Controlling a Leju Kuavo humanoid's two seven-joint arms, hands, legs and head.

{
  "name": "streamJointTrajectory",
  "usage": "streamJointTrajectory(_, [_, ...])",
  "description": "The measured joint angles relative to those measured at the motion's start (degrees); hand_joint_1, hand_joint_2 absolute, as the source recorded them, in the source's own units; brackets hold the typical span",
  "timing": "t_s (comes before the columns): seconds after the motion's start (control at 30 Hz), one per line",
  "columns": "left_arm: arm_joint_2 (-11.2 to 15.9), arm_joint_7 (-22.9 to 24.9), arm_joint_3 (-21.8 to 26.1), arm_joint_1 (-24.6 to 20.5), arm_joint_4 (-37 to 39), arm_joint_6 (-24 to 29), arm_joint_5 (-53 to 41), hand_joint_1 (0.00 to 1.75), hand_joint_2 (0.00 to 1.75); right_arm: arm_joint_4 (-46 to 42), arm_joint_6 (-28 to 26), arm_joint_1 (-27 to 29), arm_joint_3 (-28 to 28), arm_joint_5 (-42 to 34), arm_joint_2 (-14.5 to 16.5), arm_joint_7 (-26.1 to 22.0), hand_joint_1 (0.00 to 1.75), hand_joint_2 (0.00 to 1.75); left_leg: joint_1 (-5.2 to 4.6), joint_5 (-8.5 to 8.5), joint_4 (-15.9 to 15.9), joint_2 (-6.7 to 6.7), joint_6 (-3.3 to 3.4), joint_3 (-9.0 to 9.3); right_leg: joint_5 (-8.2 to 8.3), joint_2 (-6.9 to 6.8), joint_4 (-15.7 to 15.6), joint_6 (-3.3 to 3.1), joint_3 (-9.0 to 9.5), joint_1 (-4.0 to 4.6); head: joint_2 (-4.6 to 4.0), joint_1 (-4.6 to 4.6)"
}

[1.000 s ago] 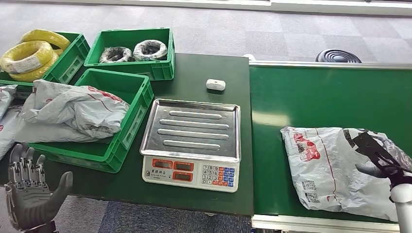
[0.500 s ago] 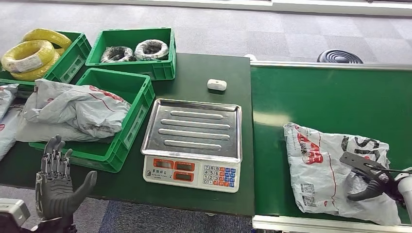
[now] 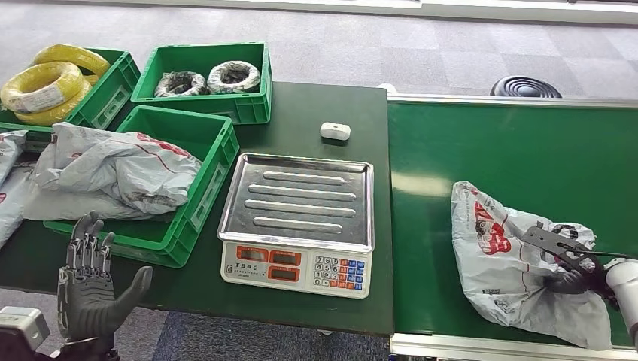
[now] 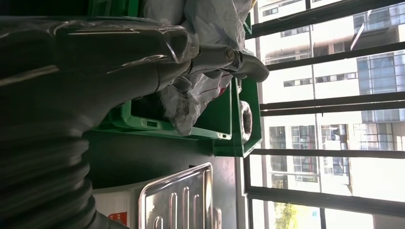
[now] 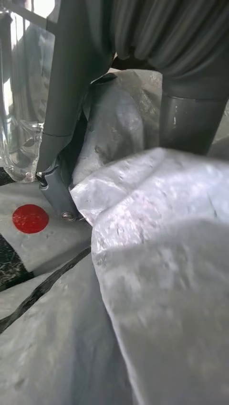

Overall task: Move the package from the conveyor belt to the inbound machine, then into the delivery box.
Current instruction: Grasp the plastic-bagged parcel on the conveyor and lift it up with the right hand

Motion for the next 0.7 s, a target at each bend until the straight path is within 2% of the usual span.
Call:
streamJointTrajectory(0.13, [-0.5, 0.5, 0.5, 0.8, -0.5, 0.0, 0.0, 0.00, 1.75, 0.3, -9.1, -0.8, -0.1, 0.2, 1.7, 4.2, 1.75, 1.75, 0.00, 0.00, 0.0, 0.01, 0.00, -0.03, 0.00, 0.00, 0.0, 0.00, -0.02, 0.00, 0.00, 0.01])
streamJointTrajectory(0.23, [-1.4, 1.2, 1.0, 1.8, -1.6, 0.0, -0.3, 0.00, 1.75, 0.5, -22.7, -2.0, -0.8, 0.0, 3.4, 8.7, 1.75, 1.75, -0.01, 0.01, 0.0, 0.02, 0.00, -0.04, 0.01, 0.01, 0.0, 0.00, -0.03, -0.01, 0.00, 0.00])
streamJointTrajectory(0.3, [-2.0, 1.5, 1.3, 2.4, -2.4, 0.0, -0.6, 0.00, 1.75, 0.4, -32.3, -3.0, -2.3, -1.5, 4.4, 9.3, 1.75, 1.75, -0.01, 0.02, 0.0, 0.00, 0.01, -0.03, 0.01, 0.00, 0.0, 0.00, -0.04, -0.01, 0.00, 0.01])
streamJointTrajectory(0.37, [-2.5, 1.7, 1.5, 3.0, -3.1, 0.0, -0.8, 0.00, 1.75, 0.2, -39.3, -3.8, -4.4, -3.1, 5.3, 8.2, 1.75, 1.75, -0.01, 0.02, 0.0, -0.04, 0.01, -0.03, 0.01, -0.02, 0.0, 0.00, -0.04, -0.01, 0.00, 0.01])
streamJointTrajectory(0.5, [-3.0, 1.7, 1.7, 3.8, -3.7, 0.9, -0.8, 0.00, 1.75, -1.3, -48.5, -4.0, -8.7, -5.7, 6.4, 2.7, 1.75, 1.75, -0.01, 0.02, 0.0, -0.04, 0.01, -0.07, 0.01, -0.02, 0.0, 0.00, -0.10, 0.00, 0.00, 0.00])
streamJointTrajectory(0.7, [-3.3, 1.5, 1.7, 3.9, -4.0, 2.4, -0.7, 0.00, 1.75, -3.3, -53.9, -4.0, -12.6, -5.4, 7.0, -2.8, 1.75, 1.75, -0.01, 0.02, 0.0, -0.03, 0.01, -0.12, 0.01, -0.01, 0.0, 0.00, -0.12, 0.00, 0.00, 0.00])
